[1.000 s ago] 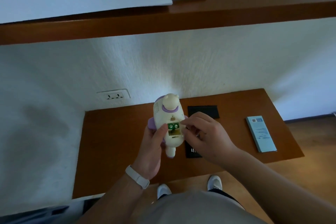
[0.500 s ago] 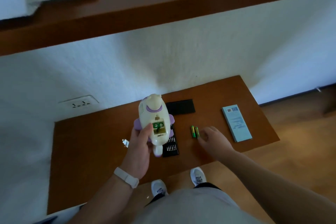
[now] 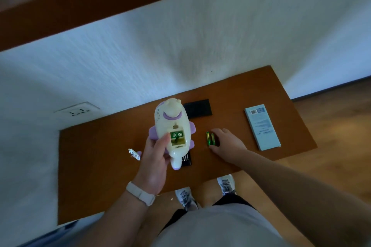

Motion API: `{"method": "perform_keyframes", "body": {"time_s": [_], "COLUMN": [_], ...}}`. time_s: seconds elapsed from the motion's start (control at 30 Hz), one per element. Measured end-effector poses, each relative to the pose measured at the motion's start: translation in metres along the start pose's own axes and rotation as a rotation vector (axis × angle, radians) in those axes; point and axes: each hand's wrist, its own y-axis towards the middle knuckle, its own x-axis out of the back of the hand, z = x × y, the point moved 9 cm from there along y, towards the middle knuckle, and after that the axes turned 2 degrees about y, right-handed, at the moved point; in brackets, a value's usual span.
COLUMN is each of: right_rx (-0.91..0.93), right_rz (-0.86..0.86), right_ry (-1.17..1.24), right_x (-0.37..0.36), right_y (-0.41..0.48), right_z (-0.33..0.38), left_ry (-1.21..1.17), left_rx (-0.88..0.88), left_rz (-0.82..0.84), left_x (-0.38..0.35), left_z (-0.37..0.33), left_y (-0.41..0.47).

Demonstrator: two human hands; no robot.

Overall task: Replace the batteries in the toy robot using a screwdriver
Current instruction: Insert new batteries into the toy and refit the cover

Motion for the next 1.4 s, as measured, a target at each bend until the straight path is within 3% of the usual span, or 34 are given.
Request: {"method": "perform_keyframes", "body": {"time_s": [0.43, 0.8, 1.13, 1.4], "right_rx": [0.026, -0.063, 0.171, 0.380], "right_rz": [0.052, -0.056, -0.195, -0.192], "right_ry": [-0.005, 0.239, 0.560, 0.699], "right_x": [0.009, 0.040, 0.137, 0.164], "right_y": [-0.002, -0.027, -0.084, -0.122], "right_z": [-0.016, -0.009, 0.079, 0.138], "left_ry": [-0.078, -0.115, -0.132, -0.198], "left_rx": [0.042, -0.056, -0.135, -0.142], "left_rz": [-0.082, 0.053, 0.173, 0.105], "left_x": [-0.012, -0.029, -0.045, -0.037], "left_z": [0.004, -0.015, -0.035, -0.035], "left_y": [0.003, 0.007, 0.011, 0.018]}}
